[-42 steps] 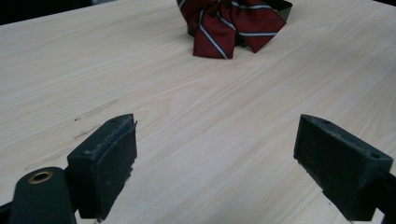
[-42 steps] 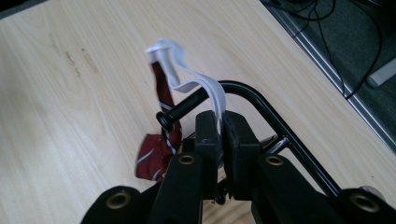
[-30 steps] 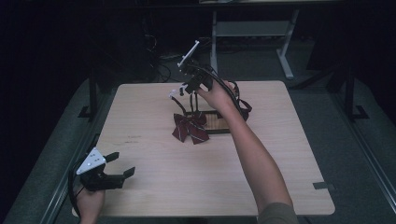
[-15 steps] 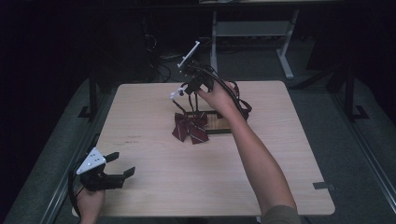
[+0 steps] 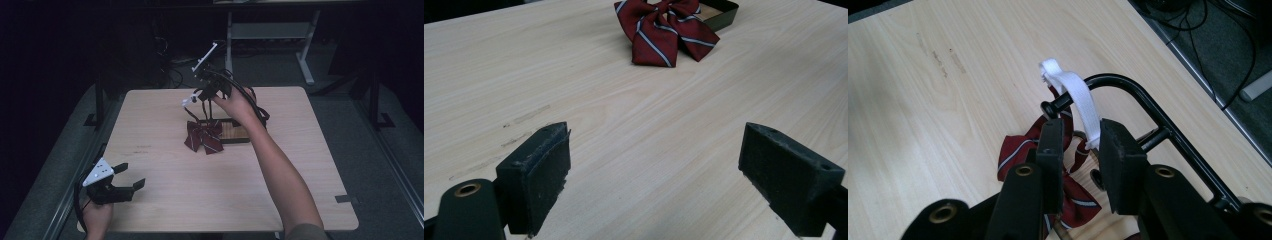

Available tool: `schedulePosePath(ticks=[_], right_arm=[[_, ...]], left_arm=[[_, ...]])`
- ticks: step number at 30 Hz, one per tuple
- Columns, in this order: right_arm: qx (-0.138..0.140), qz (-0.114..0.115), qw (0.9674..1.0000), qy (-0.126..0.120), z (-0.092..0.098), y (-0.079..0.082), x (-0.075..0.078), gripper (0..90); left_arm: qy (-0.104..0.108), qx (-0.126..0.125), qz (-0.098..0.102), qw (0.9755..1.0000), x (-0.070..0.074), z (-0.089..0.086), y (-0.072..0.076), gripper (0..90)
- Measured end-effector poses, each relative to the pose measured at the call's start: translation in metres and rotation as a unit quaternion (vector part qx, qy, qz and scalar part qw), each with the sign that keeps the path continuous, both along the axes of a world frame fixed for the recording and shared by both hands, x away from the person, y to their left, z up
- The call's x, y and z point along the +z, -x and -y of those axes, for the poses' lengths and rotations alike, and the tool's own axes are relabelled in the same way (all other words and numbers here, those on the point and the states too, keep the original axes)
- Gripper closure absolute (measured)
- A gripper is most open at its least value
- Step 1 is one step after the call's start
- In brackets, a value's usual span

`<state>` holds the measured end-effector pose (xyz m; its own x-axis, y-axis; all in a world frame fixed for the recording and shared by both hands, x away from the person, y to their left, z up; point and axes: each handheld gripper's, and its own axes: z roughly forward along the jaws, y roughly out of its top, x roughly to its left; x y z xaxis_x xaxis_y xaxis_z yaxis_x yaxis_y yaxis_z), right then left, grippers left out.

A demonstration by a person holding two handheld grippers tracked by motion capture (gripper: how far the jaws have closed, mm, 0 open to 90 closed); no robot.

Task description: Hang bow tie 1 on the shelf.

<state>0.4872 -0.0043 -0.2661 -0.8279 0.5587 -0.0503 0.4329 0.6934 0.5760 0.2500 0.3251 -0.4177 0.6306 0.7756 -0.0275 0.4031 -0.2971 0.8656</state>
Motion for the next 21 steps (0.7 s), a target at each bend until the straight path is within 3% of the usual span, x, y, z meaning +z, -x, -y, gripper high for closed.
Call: schedulePosePath(ticks=[21], right_arm=[[0.022, -0.013, 0.9993, -0.028, 0.021, 0.032, 0.003, 64.2]], left_arm=[[0.003, -0.006, 0.000, 1.0000, -0.001, 0.004, -0.002, 12.8]])
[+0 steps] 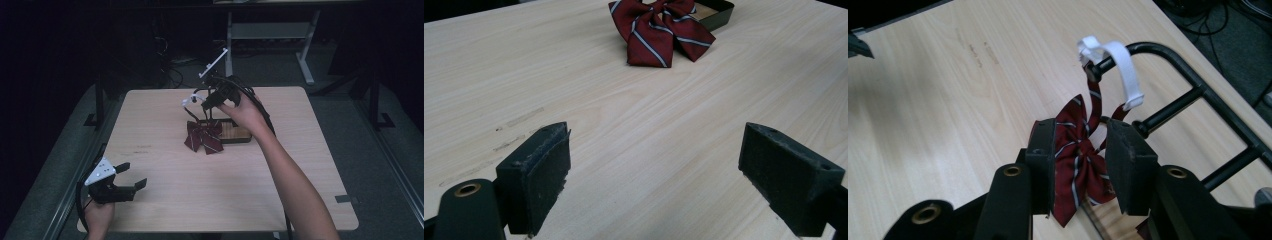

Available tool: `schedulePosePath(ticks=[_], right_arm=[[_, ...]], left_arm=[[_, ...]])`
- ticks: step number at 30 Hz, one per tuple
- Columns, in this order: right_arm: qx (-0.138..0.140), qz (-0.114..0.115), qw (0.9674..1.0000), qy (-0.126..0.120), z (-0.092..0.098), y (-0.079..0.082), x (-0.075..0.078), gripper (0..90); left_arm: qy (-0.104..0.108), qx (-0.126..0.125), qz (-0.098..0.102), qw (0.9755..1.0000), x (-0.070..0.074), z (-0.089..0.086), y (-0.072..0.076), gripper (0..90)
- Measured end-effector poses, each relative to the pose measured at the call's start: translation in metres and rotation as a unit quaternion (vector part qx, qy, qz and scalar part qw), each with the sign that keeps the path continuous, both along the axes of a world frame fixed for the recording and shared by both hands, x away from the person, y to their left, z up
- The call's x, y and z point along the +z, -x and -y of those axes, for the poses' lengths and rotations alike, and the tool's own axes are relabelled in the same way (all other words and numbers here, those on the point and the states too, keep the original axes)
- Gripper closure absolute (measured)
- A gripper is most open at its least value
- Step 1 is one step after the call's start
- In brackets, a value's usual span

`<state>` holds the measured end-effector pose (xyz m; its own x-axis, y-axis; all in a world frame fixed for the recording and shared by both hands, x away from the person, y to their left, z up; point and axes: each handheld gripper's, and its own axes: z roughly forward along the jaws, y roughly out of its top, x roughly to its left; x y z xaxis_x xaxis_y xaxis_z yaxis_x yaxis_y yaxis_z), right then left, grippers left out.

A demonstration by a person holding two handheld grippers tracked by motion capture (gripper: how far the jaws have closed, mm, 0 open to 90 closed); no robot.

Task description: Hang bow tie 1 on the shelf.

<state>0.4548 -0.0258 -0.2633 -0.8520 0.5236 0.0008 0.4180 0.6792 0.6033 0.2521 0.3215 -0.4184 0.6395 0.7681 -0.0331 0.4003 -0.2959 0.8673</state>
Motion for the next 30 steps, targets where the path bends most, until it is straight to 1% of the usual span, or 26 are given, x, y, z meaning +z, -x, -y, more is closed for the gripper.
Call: schedulePosePath(ticks=[3, 6, 7, 9, 10, 12, 14, 15, 16, 19, 20, 22, 24, 25, 26, 30], right_arm=[[0.002, -0.004, 1.0000, 0.000, 0.004, 0.004, -0.004, 62.6], [0.005, -0.010, 0.9999, -0.007, 0.008, 0.009, -0.008, 60.7], [0.008, -0.016, 0.9998, -0.012, 0.012, 0.012, -0.011, 59.2], [0.008, -0.016, 0.9998, -0.012, 0.014, 0.014, -0.013, 59.0], [0.006, -0.020, 0.9996, -0.016, 0.018, 0.016, -0.016, 57.9], [0.005, -0.023, 0.9995, -0.019, 0.021, 0.018, -0.017, 57.5], [0.006, -0.027, 0.9993, -0.024, 0.025, 0.020, -0.018, 56.6], [0.006, -0.025, 0.9993, -0.027, 0.027, 0.021, -0.020, 56.4], [0.004, -0.028, 0.9991, -0.031, 0.032, 0.023, -0.022, 55.8], [0.002, -0.029, 0.9990, -0.035, 0.036, 0.025, -0.024, 55.1], [0.000, -0.034, 0.9988, -0.036, 0.038, 0.025, -0.026, 54.6], [-0.003, -0.037, 0.9986, -0.036, 0.045, 0.027, -0.031, 54.4], [-0.004, -0.036, 0.9987, -0.035, 0.047, 0.028, -0.033, 54.4], [-0.004, -0.035, 0.9987, -0.036, 0.049, 0.028, -0.034, 54.4], [-0.007, -0.039, 0.9985, -0.037, 0.052, 0.030, -0.037, 54.0], [-0.011, -0.042, 0.9982, -0.041, 0.057, 0.033, -0.041, 53.4]], left_arm=[[-0.001, 0.000, 0.001, 1.0000, 0.001, 0.000, 0.000, 12.8], [-0.002, 0.000, -0.001, 1.0000, 0.000, 0.000, 0.000, 12.8], [-0.002, 0.000, -0.002, 1.0000, 0.000, 0.001, 0.001, 12.8], [-0.001, -0.001, 0.000, 1.0000, 0.000, 0.002, 0.001, 12.8], [-0.001, -0.002, -0.001, 1.0000, -0.001, 0.002, 0.001, 12.8], [-0.003, -0.003, -0.001, 1.0000, -0.001, 0.002, 0.001, 12.8], [0.000, -0.001, -0.002, 1.0000, -0.001, 0.002, 0.002, 12.8], [0.001, 0.000, -0.002, 1.0000, -0.001, 0.002, 0.002, 12.8], [-0.004, -0.001, -0.001, 1.0000, 0.000, 0.001, 0.003, 12.8], [0.000, 0.002, -0.001, 1.0000, 0.000, 0.000, 0.003, 12.8], [-0.001, 0.003, -0.002, 1.0000, 0.000, 0.000, 0.003, 12.8], [-0.004, 0.001, -0.002, 1.0000, 0.000, 0.000, 0.002, 12.8], [-0.001, 0.001, -0.002, 1.0000, -0.001, 0.002, 0.002, 12.8], [-0.003, 0.000, -0.002, 1.0000, -0.001, 0.002, 0.002, 12.8], [-0.003, 0.000, -0.003, 1.0000, -0.001, 0.002, 0.002, 12.8], [-0.002, 0.002, -0.003, 1.0000, -0.001, 0.002, 0.003, 12.8]])
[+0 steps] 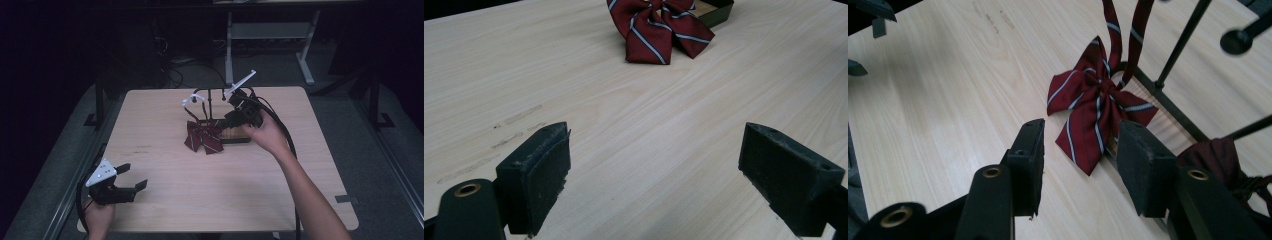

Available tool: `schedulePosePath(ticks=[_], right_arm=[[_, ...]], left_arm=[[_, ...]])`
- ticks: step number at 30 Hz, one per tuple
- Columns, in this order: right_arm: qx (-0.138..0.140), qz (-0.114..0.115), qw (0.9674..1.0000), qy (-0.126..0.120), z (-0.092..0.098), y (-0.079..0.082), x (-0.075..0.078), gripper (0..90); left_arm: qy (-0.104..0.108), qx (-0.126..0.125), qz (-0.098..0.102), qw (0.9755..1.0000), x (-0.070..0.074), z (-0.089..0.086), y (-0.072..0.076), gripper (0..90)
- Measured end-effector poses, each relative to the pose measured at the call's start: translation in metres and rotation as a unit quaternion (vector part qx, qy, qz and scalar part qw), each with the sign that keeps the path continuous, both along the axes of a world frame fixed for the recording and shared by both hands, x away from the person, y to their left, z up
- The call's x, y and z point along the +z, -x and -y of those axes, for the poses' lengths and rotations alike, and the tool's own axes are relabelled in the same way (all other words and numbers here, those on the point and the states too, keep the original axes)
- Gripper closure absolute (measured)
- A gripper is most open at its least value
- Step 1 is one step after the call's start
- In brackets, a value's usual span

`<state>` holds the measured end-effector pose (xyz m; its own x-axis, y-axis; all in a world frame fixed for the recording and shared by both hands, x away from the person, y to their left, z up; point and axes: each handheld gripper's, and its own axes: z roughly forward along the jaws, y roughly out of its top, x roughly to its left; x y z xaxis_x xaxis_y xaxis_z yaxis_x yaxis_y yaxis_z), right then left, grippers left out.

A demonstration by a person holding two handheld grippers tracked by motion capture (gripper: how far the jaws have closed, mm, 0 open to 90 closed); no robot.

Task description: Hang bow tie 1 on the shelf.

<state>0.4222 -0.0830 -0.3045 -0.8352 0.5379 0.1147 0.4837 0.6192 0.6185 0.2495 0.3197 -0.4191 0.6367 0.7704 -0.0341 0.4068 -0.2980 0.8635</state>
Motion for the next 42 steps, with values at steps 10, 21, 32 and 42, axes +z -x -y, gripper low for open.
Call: schedulePosePath(ticks=[10, 21, 32, 42], right_arm=[[-0.010, -0.017, 0.9997, -0.011, 0.013, 0.005, -0.015, 50.3], [-0.012, -0.024, 0.9994, -0.020, 0.022, 0.010, -0.027, 45.6], [-0.023, -0.038, 0.9984, -0.035, 0.042, 0.017, -0.043, 43.8], [-0.037, -0.049, 0.9972, -0.042, 0.062, 0.023, -0.056, 43.4]], left_arm=[[-0.007, 0.000, -0.001, 1.0000, 0.000, -0.001, 0.000, 12.8], [-0.005, 0.005, -0.004, 1.0000, -0.002, -0.003, 0.001, 12.8], [-0.005, 0.000, -0.004, 1.0000, -0.002, -0.001, 0.000, 12.8], [-0.007, 0.002, -0.007, 1.0000, -0.003, -0.001, 0.000, 12.8]])
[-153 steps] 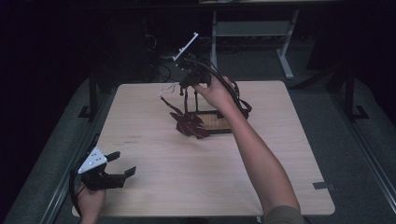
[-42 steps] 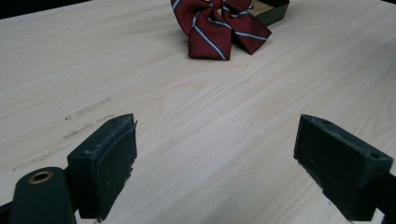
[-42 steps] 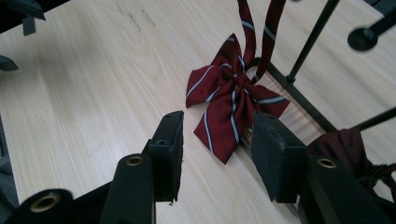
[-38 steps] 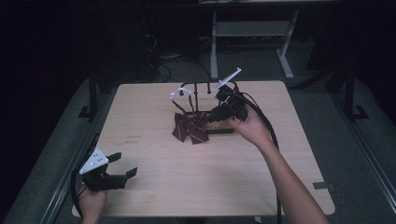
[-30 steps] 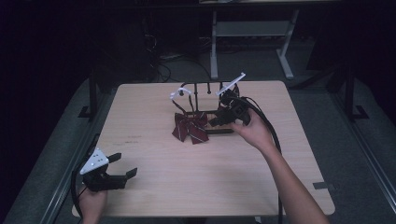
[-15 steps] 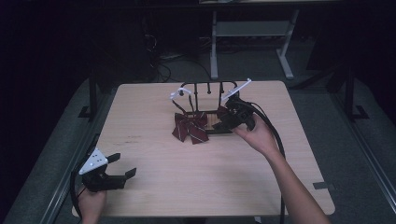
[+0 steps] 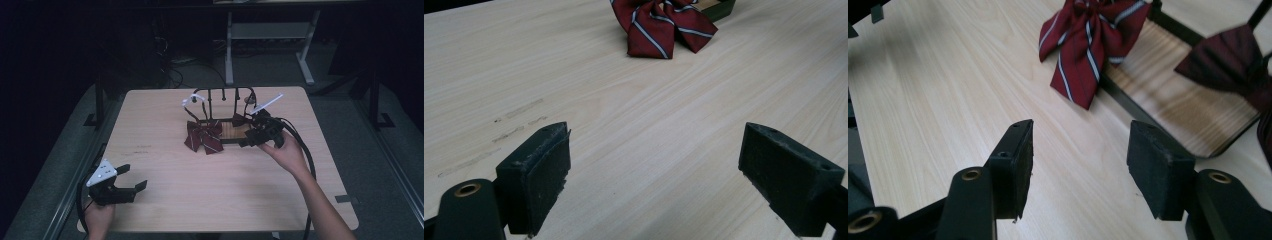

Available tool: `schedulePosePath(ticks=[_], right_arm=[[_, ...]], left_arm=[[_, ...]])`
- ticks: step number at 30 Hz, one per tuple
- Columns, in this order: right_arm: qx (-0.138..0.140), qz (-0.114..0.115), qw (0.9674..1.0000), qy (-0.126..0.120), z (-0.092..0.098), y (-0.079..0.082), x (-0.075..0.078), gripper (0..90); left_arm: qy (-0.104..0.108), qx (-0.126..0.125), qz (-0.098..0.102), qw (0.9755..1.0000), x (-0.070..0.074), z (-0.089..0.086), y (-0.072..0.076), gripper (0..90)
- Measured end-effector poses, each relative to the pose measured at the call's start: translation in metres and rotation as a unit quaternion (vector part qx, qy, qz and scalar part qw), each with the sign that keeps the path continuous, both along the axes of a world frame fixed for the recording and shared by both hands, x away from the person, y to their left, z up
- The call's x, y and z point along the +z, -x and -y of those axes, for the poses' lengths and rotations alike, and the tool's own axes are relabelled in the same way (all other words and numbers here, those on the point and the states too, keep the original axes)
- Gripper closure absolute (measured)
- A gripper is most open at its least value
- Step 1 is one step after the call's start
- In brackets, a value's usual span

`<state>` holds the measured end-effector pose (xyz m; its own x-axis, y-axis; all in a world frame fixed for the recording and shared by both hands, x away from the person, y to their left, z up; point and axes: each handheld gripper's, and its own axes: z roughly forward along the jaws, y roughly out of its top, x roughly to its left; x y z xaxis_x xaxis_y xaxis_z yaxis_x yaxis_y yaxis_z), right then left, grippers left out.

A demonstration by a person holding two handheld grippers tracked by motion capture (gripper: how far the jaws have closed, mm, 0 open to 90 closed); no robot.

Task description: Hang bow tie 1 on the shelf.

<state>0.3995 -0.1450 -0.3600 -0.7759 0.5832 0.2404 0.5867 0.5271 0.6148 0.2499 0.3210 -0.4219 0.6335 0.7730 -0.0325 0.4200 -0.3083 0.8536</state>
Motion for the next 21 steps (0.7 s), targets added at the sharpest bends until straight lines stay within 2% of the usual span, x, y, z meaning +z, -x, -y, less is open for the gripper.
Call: schedulePosePath(ticks=[4, 11, 21], right_arm=[[-0.005, -0.007, 1.0000, 0.002, 0.009, 0.004, -0.010, 43.0], [-0.016, -0.015, 0.9997, -0.004, 0.021, 0.008, -0.015, 41.2], [-0.017, -0.023, 0.9996, -0.003, 0.026, 0.014, -0.027, 40.6]], left_arm=[[-0.001, 0.001, 0.000, 1.0000, 0.000, 0.000, 0.000, 12.8], [-0.002, 0.000, 0.000, 1.0000, -0.001, 0.001, 0.000, 12.8], [-0.004, 0.000, 0.000, 1.0000, -0.001, 0.000, 0.001, 12.8]])
